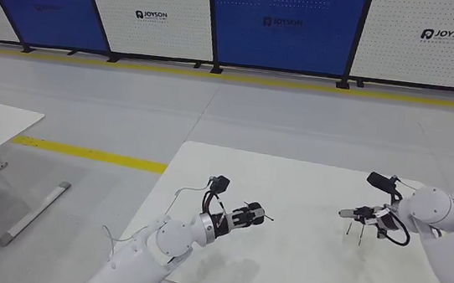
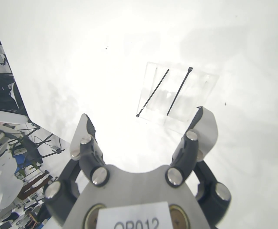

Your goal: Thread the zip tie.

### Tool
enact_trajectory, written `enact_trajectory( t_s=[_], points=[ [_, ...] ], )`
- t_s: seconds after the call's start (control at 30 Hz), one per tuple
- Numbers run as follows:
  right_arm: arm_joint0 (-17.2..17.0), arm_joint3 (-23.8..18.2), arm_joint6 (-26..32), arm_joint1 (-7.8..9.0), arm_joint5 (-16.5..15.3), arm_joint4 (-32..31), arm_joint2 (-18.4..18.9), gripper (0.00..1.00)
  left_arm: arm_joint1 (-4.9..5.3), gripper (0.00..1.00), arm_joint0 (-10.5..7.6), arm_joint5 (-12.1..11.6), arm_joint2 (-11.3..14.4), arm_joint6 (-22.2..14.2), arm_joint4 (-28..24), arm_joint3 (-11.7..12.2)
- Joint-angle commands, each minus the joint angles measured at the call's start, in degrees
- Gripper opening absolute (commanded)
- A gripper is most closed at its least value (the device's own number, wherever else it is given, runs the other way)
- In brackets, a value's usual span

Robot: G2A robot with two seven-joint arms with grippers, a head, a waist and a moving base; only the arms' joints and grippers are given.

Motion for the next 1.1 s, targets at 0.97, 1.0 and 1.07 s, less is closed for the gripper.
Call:
enact_trajectory(
  t_s=[0.97,1.0,1.07],
  points=[
    [6.36,14.42,-1.77,-5.78,7.45,-1.14,-6.96,0.42,0.00,0.00,0.00,0.00,0.00,0.00,0.00,0.00],
    [6.57,14.94,-1.85,-5.99,7.60,-1.06,-7.10,0.40,0.00,0.00,0.00,0.00,0.00,0.00,0.00,0.00],
    [7.05,16.06,-2.20,-6.44,8.13,-1.00,-7.39,0.41,0.00,0.00,0.00,0.00,0.00,0.00,0.00,0.00]
  ],
)
